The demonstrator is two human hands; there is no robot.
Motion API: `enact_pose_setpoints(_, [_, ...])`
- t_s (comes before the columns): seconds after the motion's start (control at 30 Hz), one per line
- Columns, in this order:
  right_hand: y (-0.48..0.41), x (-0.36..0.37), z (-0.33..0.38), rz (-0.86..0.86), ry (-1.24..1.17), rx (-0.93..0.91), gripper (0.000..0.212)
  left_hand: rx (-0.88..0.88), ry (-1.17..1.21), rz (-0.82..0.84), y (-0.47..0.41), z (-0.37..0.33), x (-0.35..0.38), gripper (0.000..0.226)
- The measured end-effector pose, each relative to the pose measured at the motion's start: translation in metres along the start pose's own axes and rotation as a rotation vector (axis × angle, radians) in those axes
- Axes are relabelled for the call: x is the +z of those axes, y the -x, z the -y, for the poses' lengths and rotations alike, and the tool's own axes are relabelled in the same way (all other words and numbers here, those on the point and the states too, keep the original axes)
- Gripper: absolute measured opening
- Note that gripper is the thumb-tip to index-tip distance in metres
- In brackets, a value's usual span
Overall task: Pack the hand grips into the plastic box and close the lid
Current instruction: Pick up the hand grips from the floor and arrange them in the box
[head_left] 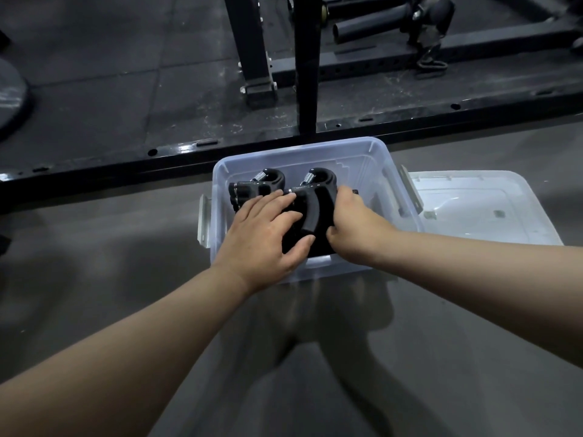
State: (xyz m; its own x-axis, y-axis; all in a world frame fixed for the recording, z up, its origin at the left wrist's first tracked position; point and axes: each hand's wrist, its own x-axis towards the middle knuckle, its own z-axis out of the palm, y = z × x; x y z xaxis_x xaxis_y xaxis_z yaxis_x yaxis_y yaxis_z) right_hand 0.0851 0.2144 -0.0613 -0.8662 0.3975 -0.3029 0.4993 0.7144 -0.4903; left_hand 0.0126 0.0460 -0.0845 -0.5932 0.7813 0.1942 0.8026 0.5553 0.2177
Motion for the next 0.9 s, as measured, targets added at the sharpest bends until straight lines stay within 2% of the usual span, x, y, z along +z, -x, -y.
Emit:
enact_pose_setpoints(0.07, [0.002, -0.003, -0.004, 0.029, 0.009, -0.01, 0.043, 0.011, 0.014, -0.023, 0.0, 0.001, 0.001, 0.055])
enact_pose_setpoints(0.27, [0.006, -0.01, -0.012, -0.028, -0.063, -0.069, 0.032, 0.049, 0.038, -0.057, 0.0, 0.003, 0.002, 0.046])
enact_pose_setpoints(0.47, [0.012, -0.004, -0.013, 0.055, -0.101, -0.07, 0.051, 0.03, 0.037, -0.016, 0.0, 0.002, 0.002, 0.054])
enact_pose_setpoints(0.53, [0.01, -0.009, -0.011, 0.016, -0.167, -0.043, 0.052, 0.026, 0.034, -0.007, 0.0, 0.002, 0.002, 0.055])
enact_pose_setpoints(0.73, [-0.01, -0.043, -0.013, -0.237, -0.365, 0.003, 0.031, 0.02, 0.01, 0.003, 0.0, 0.002, 0.001, 0.06])
enact_pose_setpoints(0.8, [-0.016, -0.05, -0.016, -0.192, -0.381, 0.016, 0.036, -0.01, -0.022, -0.016, 0.002, 0.0, 0.0, 0.06])
enact_pose_setpoints(0.9, [-0.021, -0.037, -0.017, -0.018, -0.287, -0.068, 0.054, -0.166, 0.015, -0.086, 0.001, 0.002, -0.002, 0.053])
